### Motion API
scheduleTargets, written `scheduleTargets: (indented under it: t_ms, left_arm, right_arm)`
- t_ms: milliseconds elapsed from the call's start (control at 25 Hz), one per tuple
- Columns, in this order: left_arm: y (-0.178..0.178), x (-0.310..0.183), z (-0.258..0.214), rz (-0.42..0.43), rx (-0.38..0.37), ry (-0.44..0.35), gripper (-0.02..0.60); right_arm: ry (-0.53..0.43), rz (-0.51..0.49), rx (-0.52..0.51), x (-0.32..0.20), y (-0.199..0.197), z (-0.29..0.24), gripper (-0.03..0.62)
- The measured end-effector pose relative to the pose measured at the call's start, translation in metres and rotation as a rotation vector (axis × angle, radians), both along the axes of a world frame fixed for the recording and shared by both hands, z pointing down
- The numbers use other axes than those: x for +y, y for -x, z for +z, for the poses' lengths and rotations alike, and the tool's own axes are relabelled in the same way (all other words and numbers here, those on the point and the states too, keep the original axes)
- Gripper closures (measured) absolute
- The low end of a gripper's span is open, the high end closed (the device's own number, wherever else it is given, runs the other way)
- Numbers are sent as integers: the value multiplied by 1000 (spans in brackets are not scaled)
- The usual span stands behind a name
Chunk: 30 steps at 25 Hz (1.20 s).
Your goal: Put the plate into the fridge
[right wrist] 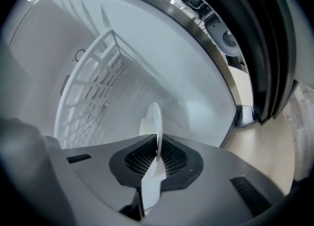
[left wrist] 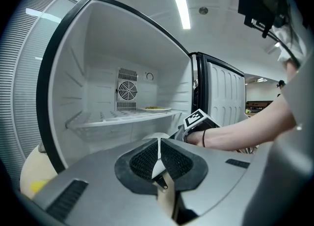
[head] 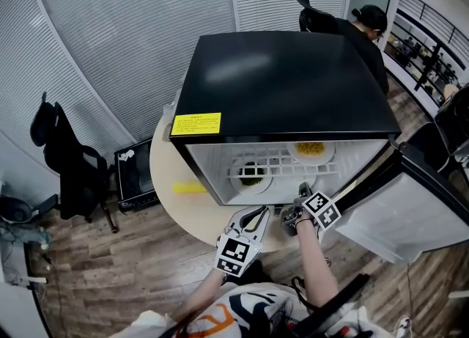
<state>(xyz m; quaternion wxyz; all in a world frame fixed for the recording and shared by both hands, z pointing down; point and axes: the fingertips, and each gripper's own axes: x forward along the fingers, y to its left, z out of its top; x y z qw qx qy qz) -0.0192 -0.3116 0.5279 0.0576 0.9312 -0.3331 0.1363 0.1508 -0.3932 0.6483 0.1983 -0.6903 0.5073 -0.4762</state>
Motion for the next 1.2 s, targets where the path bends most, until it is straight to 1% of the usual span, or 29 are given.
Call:
scheduleTargets:
  t_ms: [80, 240, 440, 720, 840, 880, 960, 1080, 1200]
  left_arm:
    - [3, 0, -1, -6, -1, -1, 557]
    - [10, -3, 0, -25, -3, -1, 557]
    - [17, -5, -1, -48, -2, -4, 557]
    - [15, -6, -3, -52, -3, -9, 557]
    - [14, -6, -4, -47, -4, -11, 557]
    - [14, -6, -4, -47, -5, -11, 557]
    - [15, -7, -4, -51, -6, -11, 557]
    - [16, -9, -3, -58, -6, -9, 557]
    - [16, -10, -3, -60, -7, -7, 557]
  right_arm:
    - [1, -14, 57, -5, -1, -2, 569]
    - [13, -73, 163, -14, -3, -4, 560]
    - [57, -169, 319, -18, -2, -5, 520]
    - [102, -271, 472, -20, -1, -2, 484]
    - [139, -278, 513, -17, -4, 1, 459]
    - [154, -278, 518, -16, -5, 3, 439]
    - [179, -292, 523, -14, -5, 9, 373]
    - [183, -315, 541, -13, -4, 12, 362]
    - [180, -317, 563, -12, -4, 9, 361]
